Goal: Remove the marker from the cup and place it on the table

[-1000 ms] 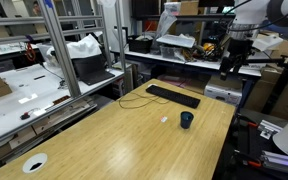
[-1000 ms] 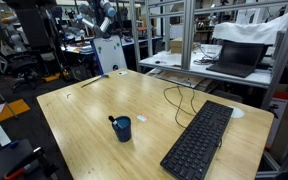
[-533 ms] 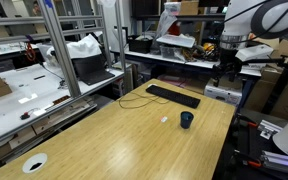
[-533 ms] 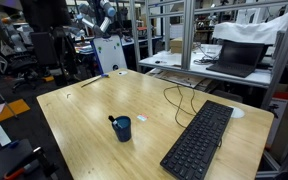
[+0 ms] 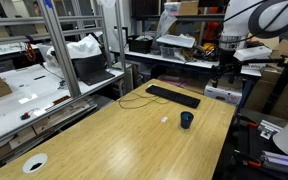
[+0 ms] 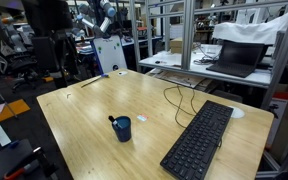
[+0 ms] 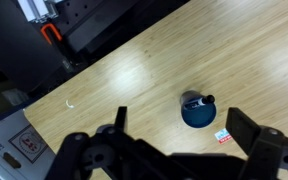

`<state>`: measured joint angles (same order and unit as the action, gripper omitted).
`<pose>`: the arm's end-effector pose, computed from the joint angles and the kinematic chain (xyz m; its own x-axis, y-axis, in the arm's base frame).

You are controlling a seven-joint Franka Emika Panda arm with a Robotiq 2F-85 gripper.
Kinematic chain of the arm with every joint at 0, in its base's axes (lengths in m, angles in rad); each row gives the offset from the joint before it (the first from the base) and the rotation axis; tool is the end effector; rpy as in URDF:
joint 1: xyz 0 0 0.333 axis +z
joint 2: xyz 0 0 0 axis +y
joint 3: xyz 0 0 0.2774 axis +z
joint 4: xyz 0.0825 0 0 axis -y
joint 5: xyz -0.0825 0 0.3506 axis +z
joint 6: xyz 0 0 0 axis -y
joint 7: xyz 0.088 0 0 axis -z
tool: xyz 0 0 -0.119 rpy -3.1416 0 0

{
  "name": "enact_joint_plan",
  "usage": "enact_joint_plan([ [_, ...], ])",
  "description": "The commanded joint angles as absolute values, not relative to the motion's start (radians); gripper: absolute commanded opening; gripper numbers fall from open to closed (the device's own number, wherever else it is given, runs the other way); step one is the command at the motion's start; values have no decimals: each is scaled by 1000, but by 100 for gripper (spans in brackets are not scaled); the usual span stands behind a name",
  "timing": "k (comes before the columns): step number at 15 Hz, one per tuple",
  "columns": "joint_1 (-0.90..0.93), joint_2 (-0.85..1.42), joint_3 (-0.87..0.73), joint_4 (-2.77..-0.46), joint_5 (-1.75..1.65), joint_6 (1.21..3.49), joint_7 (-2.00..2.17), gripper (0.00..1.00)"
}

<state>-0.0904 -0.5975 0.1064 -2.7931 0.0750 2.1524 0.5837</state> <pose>0.3277 0.0039 0.3469 0.8072 -0.5891 -0.0377 -0.5886 -0.8081 0.0237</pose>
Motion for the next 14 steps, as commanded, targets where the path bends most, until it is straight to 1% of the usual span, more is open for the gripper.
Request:
enact_joint_plan([
  [1,-103,-486,63,-2767,179,2228,602,100],
  [7,-106,-263,17,-2675,246,2333,608,100],
  [14,-77,-66,4,-2546,303,2334,597,100],
])
